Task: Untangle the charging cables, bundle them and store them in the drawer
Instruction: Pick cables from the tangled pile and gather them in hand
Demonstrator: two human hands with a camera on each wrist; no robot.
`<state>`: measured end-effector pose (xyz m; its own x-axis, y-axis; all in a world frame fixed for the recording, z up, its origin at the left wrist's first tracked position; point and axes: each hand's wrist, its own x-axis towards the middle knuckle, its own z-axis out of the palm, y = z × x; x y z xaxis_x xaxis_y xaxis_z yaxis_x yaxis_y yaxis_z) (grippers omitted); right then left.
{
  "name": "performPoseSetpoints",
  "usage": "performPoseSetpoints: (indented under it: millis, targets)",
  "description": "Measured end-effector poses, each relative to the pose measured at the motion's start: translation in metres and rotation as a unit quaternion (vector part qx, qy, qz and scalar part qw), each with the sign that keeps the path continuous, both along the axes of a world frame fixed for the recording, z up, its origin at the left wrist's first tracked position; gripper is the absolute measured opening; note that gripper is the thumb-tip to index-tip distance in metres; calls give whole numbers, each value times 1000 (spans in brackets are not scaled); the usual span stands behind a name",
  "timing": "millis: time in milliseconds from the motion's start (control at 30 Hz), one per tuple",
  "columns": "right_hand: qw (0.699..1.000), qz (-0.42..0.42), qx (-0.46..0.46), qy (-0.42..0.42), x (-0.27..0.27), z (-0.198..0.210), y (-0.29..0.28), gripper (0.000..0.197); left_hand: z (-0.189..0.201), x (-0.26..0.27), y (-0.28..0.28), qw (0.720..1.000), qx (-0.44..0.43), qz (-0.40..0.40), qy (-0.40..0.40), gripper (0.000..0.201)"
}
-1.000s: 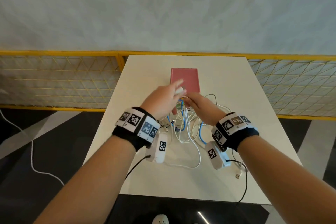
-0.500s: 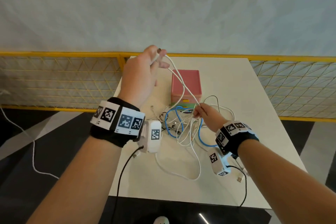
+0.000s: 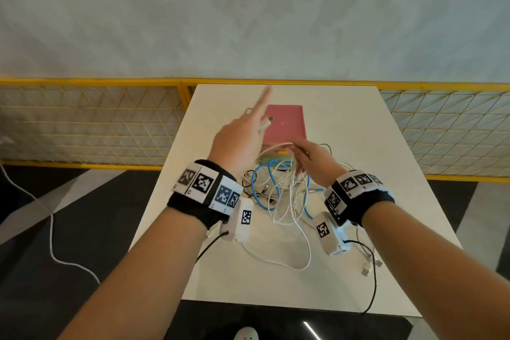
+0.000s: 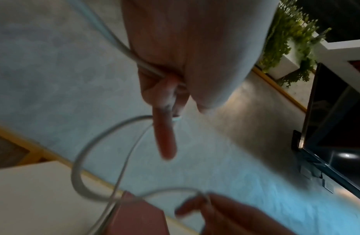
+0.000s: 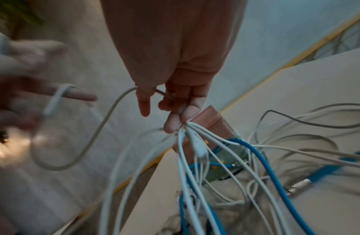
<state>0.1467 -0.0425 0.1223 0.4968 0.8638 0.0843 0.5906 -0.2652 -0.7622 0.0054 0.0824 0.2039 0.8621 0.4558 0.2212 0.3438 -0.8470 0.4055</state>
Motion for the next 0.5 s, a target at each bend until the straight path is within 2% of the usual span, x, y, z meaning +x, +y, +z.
performPoseSetpoints:
  millis: [67,133,200,300,400,500]
  targets:
    - [999,-5,49,-14,-3,14,4,22,-15,13,-5,995,-32,-41,81,44]
    - [994,-22,101,-23,-1,23,8,21,-22,19,-8,989,-70,-57,120,28]
    - [993,-44,103,-26,3,22,7,20,-23,21,-4,993,-76,-42,74,23]
    - [998,-49,32,-24,7,9,-1,21,-10,16,2,999,-26,-16,-21,23]
    - [999,-31,-1,-23,2,12,-7,20,1,9,4,999,25,-34,-27,20]
    - [999,-8,-2,-45,-13,39,-19,14,5,0,0,996,46,-65,-35,20]
